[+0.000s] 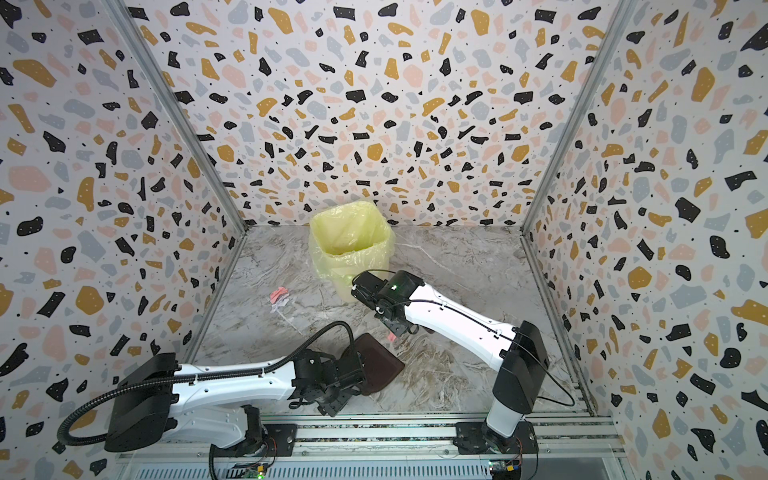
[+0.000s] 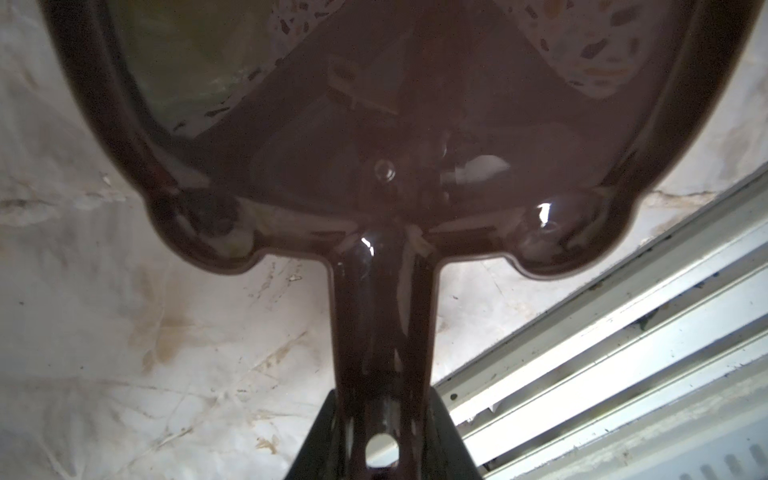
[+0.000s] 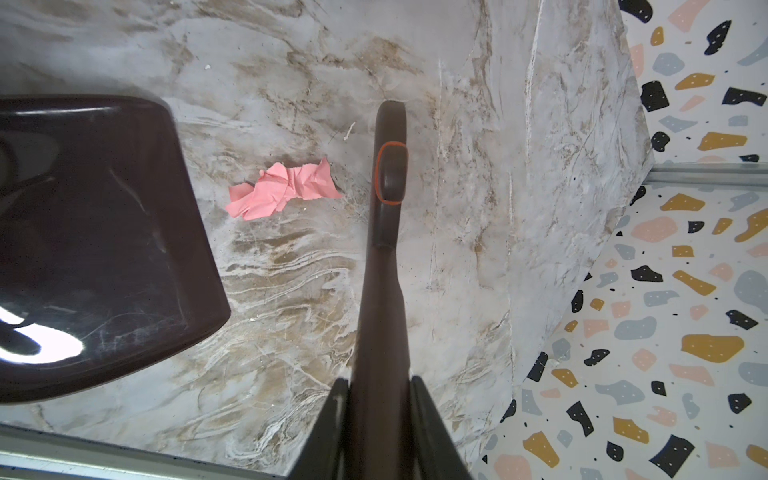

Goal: Sweep away the paper scraps from the table
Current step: 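Sweep the pink scrap into the dustpan with the right gripper's brush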

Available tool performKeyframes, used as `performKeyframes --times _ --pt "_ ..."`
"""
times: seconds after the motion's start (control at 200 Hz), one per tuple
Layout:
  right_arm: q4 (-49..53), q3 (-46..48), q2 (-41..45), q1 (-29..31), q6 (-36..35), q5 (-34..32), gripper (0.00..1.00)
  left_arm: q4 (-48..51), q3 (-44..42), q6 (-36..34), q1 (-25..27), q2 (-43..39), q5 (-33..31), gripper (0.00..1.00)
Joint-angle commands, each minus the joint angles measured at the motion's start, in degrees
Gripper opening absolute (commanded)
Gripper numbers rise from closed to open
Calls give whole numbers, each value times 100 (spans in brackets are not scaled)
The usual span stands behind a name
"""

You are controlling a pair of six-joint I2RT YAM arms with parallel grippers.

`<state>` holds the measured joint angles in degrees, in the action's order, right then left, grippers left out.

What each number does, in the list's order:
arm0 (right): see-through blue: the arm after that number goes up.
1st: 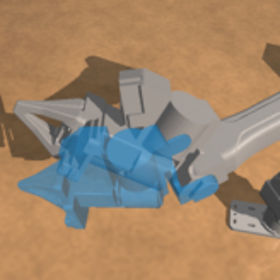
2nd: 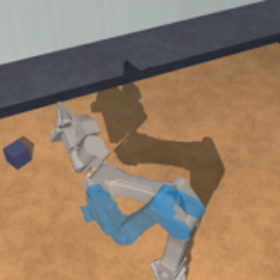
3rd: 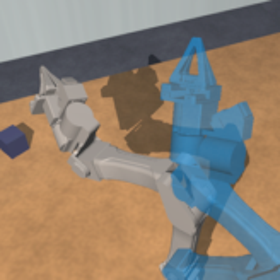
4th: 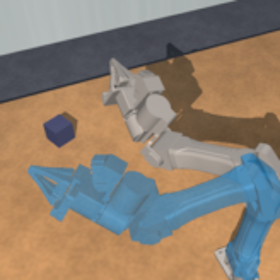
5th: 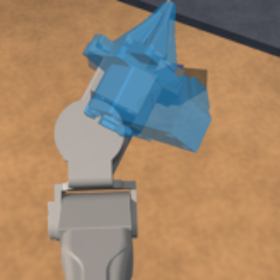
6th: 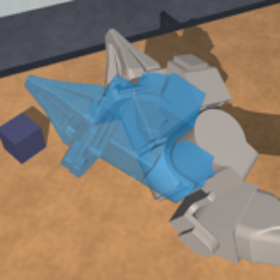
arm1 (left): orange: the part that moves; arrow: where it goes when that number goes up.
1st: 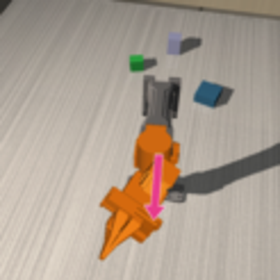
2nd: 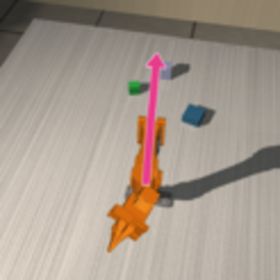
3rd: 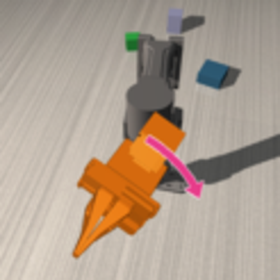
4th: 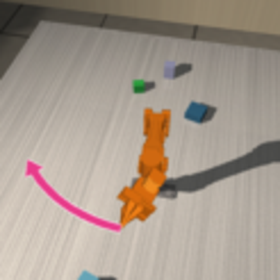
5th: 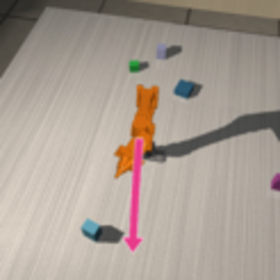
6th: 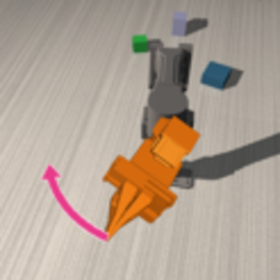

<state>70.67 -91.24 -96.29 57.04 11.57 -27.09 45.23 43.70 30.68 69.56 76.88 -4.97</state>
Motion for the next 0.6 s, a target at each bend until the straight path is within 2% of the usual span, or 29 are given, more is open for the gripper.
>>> performKeyframes --times 0.0,0.596 --pt "184 -205 -64 146 -77 132 0 -87 141 -88 38 69 -54 0" --pt "417 -559 63 896 61 1608 0 -155 113 -184 23 251 -261 0"
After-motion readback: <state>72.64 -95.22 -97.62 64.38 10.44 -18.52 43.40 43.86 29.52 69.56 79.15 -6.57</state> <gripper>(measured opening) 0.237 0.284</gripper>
